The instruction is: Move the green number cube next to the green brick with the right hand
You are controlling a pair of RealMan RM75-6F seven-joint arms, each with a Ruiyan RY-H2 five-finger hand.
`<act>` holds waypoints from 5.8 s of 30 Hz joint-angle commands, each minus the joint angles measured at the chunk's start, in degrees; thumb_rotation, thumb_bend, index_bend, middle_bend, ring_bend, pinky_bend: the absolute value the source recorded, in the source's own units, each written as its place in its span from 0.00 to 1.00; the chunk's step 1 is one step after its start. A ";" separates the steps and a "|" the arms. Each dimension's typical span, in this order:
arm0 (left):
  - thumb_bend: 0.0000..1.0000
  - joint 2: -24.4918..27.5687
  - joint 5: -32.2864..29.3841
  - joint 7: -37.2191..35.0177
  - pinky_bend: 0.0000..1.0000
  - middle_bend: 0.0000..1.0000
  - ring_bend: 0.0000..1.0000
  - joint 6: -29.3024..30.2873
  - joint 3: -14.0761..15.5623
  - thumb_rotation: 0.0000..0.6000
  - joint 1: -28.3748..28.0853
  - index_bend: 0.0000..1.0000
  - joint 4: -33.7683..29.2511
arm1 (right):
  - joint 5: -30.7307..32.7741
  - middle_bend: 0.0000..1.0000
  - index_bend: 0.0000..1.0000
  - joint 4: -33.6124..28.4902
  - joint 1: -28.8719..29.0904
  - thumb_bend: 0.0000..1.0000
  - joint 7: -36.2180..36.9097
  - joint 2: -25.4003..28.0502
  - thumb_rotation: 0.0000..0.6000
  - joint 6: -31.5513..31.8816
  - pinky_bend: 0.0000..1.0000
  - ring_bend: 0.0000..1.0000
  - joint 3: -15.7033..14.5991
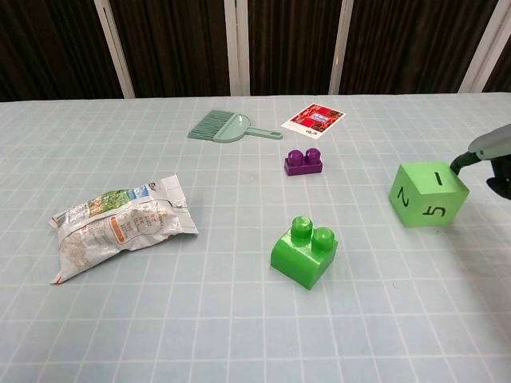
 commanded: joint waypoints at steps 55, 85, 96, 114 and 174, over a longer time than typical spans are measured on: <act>0.34 0.91 -0.79 -1.95 0.16 0.10 0.05 -0.44 -0.25 1.00 -0.09 0.10 0.10 | 14.66 0.84 0.12 -0.78 12.65 0.80 -14.67 -12.79 1.00 13.02 0.74 0.84 8.09; 0.34 0.84 -0.76 -1.70 0.16 0.10 0.05 -0.30 -0.23 1.00 -0.05 0.10 0.02 | 13.10 0.84 0.25 -13.45 13.24 0.80 -21.49 -13.21 1.00 23.31 0.74 0.84 9.11; 0.34 0.86 -0.92 -1.56 0.16 0.10 0.05 -0.41 -0.25 1.00 -0.06 0.10 -0.12 | 12.65 0.84 0.25 -18.12 13.57 0.80 -23.60 -14.34 1.00 27.23 0.74 0.84 9.63; 0.34 1.19 -1.00 -2.36 0.16 0.10 0.05 -0.51 -0.28 1.00 -0.04 0.10 -0.12 | 14.29 0.84 0.27 -23.51 13.94 0.80 -26.25 -15.70 1.00 29.67 0.74 0.84 9.85; 0.34 1.52 -2.21 -2.26 0.16 0.09 0.05 -0.71 -0.62 1.00 0.20 0.10 -0.67 | -53.98 0.05 0.07 0.64 -29.59 0.25 34.36 2.28 1.00 32.32 0.03 0.05 9.11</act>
